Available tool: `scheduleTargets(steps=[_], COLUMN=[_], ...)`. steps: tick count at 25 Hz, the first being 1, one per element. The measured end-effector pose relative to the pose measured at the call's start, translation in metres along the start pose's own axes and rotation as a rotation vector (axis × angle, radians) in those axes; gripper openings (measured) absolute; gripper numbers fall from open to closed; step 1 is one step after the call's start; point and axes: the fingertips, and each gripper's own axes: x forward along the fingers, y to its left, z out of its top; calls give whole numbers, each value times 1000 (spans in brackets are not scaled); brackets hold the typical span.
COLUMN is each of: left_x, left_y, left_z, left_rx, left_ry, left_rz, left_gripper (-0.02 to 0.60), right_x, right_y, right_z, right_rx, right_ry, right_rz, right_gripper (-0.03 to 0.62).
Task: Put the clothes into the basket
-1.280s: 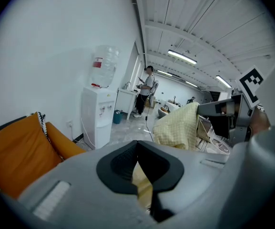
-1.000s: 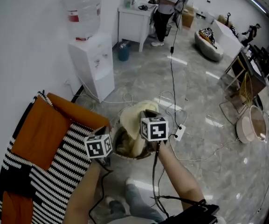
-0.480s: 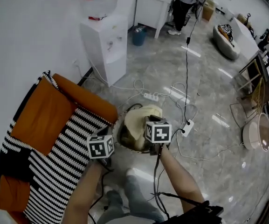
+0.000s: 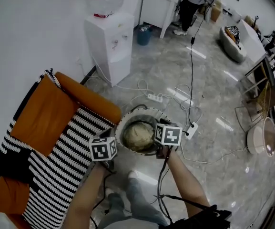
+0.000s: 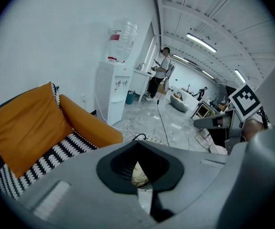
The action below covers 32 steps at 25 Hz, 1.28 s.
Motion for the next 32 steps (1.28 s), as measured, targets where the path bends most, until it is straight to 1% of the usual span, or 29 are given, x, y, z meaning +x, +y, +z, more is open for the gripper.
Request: scheduleTargets(steps=[4, 7, 9, 10, 13, 17, 22, 24, 32], left_x=[-8, -20, -31, -38, -58, -86, -111, -119, -145], left_y=[-2, -7, -14, -17, -24, -33, -42, -47, -67], left_z=[6, 13, 21, 26, 42, 62, 65, 66, 68], left_rx=[14, 29, 52, 69, 123, 154, 132, 135, 192], left_ry=[-12, -28, -44, -54, -93, -164, -202, -216, -256], left_rz=[-8, -23, -39, -46, -59, -80, -117, -132, -164], left_gripper=[3, 3, 3, 3, 3, 3, 3, 3, 3], right_x=[-18, -39, -57, -67, -102, -154, -206, -221, -251], right_y=[-5, -11, -17, -21, -33, -47, -60, -62, -50], right_z=[5, 10, 14, 16, 19, 15, -5, -9, -24], right_rx=[18, -2, -14, -14, 2, 31, 60, 66, 76], right_ry=[-57, -108, -143, -159, -211, -280, -337, -360, -374], right_rz=[-24, -57, -73, -83, -127, -188, -290, -320, -315], right_gripper=[127, 123, 90, 60, 7, 3, 3, 3, 3])
